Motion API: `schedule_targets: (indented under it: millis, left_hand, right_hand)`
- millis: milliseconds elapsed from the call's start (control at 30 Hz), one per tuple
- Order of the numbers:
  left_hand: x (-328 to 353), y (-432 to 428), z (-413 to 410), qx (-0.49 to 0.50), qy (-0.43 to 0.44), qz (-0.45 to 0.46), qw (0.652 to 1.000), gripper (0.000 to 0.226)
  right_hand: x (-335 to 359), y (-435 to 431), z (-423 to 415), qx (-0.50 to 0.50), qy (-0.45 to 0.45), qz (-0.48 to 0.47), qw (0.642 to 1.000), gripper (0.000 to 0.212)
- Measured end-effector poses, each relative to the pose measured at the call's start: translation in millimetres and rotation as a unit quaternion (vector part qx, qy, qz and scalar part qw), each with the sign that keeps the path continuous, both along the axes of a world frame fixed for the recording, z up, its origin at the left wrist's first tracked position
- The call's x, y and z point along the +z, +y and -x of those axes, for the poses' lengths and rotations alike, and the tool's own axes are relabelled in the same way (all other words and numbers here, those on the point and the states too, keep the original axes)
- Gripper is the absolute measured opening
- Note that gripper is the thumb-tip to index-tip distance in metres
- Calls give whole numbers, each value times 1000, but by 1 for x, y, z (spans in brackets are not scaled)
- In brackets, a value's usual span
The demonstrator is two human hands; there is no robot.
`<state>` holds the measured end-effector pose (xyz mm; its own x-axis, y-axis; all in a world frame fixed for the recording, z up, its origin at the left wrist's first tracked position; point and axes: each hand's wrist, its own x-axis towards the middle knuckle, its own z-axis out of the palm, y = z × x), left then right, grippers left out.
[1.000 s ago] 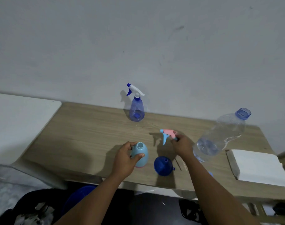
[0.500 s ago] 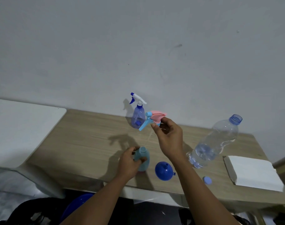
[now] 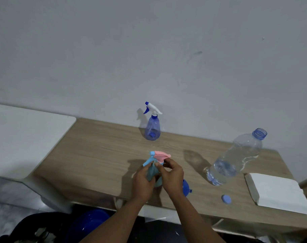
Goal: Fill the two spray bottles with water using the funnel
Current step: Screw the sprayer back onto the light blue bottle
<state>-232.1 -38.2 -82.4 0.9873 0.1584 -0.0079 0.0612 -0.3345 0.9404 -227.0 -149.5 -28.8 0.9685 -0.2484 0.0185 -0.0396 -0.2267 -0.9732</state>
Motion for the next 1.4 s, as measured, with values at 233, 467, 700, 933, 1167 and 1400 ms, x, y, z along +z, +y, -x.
schedule_targets:
  millis: [233, 467, 700, 933, 1167, 1400]
  left_hand:
    - [-5, -4, 4, 3, -18, -56, 998, 49]
    - [0, -4, 6, 0, -14, 19, 1000, 41]
    - [2, 1, 3, -17, 1, 48, 999, 45]
    - [0, 7, -2, -28, -8, 40, 999, 62]
    - [1, 8, -5, -27, -26, 33, 999, 58]
    - [1, 10, -7, -35, -9, 28, 999, 57]
  right_hand:
    - [-7, 13, 2, -24, 3, 18, 1000, 23]
    - [-17, 14, 5, -38, -6, 14, 999, 22]
    - [-14, 14, 2, -17, -8, -20, 1000, 47]
    - [-14, -3, 8, 20, -9, -49, 999, 34]
    - [-17, 5, 1, 40, -26, 16, 999, 29]
    - [-29, 6, -7, 22, -6, 40, 999, 29]
